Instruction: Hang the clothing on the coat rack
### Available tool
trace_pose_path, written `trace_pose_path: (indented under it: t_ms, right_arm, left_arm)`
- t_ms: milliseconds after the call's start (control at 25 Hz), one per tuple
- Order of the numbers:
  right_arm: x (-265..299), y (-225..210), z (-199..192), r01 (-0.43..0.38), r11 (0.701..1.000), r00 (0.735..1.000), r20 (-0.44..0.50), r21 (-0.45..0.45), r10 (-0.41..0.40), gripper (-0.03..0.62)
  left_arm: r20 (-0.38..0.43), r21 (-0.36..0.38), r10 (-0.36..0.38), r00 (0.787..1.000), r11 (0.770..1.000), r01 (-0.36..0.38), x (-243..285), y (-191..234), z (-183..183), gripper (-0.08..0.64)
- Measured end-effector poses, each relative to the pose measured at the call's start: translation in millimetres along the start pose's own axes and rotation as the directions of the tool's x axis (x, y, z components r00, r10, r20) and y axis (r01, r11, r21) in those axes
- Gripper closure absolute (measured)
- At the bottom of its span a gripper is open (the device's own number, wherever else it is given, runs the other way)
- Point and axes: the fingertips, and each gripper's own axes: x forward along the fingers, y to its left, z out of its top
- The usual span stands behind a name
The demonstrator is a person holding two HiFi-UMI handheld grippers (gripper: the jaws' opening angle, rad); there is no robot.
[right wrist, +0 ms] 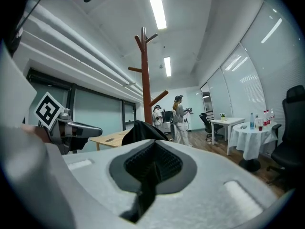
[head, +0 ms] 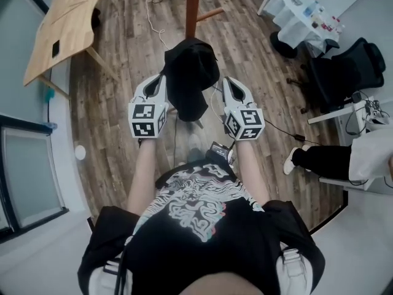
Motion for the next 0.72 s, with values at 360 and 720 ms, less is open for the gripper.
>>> trace_pose_path:
  t_ms: [360, 720]
  right_arm:
    - [-66.8, 18.8, -2.0, 0.016, 0.999, 0.999, -0.031, 0.031, -0.015, 0.592]
    - [-99.3, 48.3, 20.5, -0.029, 1.0, 1.0, 0.009, 0.002, 0.029, 0.592]
  left_arm:
    - [-0.086, 0.113, -0.014, 0.996, 0.993, 0.024, -50.0, -41.7, -15.1, 0.571]
    - [-0.044, 0.109, 0.036, 0.998, 0.994, -0.031, -93.6, -48.5, -7.1, 0.571]
